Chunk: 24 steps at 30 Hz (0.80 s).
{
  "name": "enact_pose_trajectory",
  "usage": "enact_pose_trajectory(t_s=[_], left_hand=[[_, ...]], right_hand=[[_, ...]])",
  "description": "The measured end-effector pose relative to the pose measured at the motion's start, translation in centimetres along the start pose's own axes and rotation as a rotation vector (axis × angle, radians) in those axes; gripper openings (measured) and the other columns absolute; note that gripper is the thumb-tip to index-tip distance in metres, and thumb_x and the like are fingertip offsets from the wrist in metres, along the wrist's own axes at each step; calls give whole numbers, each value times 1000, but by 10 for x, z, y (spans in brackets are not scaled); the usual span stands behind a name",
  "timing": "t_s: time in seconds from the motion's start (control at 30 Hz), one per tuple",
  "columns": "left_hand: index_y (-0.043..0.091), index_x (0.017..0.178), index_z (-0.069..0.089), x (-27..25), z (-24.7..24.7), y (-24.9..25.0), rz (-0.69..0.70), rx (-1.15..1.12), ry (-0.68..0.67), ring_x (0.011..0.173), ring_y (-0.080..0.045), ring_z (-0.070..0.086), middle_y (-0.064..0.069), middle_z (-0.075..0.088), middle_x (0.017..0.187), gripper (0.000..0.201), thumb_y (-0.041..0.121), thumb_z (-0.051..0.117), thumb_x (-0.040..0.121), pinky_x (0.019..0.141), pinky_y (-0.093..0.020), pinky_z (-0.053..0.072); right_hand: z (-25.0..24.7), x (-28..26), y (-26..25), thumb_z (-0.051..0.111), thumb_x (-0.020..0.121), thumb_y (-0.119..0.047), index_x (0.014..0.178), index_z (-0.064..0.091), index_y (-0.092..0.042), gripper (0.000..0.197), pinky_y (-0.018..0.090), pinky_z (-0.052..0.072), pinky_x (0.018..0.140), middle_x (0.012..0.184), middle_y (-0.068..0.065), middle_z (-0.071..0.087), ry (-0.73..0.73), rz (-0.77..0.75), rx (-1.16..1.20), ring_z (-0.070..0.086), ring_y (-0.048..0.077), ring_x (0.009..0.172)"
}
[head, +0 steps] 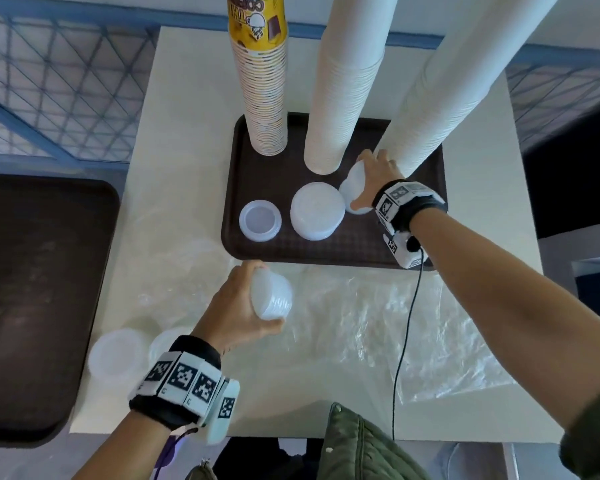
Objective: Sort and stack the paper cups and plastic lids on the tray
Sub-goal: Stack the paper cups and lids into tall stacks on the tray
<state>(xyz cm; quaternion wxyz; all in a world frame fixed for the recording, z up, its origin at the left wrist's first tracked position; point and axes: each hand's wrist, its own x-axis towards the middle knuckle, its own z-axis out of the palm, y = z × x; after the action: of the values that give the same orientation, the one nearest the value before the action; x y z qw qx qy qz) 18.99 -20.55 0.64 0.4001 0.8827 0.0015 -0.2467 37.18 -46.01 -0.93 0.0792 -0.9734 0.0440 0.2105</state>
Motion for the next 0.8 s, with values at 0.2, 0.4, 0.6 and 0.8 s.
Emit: enact_pose_trajectory(t_s=[0.2, 0.4, 0.6, 0.8], left_hand=[[37, 112, 34, 5, -3, 4, -2, -23, -3, 101, -13, 48, 8, 46, 116, 72, 41, 72, 50, 81, -24, 39], [39, 109, 32, 9, -4, 3, 4, -18, -12, 101, -13, 48, 7, 46, 115, 71, 40, 73, 51, 81, -24, 39], [30, 115, 37, 14, -5, 0, 12, 11, -19, 101, -15, 48, 5, 45, 116, 73, 26, 83, 59, 81, -25, 40], [26, 118, 37, 14, -8, -4, -6, 44, -10, 101, -14, 47, 4, 45, 117, 75, 26, 83, 59, 80, -24, 38]], right_hand=[[10, 15, 3, 84, 58, -28, 127, 36, -12, 86, 44, 44, 83, 128, 18, 37, -27, 6, 11, 43, 37, 117], [14, 17, 1, 83, 57, -28, 128, 36, -14, 86, 46, 44, 89, 127, 18, 37, -39, 4, 35, 44, 37, 116], [13, 16, 1, 82, 60, -27, 129, 37, -17, 83, 47, 43, 89, 129, 17, 35, -54, 12, 27, 41, 36, 120], [15, 13, -2, 84, 58, -28, 128, 37, -17, 85, 46, 43, 88, 129, 17, 34, -41, 8, 26, 43, 37, 117]])
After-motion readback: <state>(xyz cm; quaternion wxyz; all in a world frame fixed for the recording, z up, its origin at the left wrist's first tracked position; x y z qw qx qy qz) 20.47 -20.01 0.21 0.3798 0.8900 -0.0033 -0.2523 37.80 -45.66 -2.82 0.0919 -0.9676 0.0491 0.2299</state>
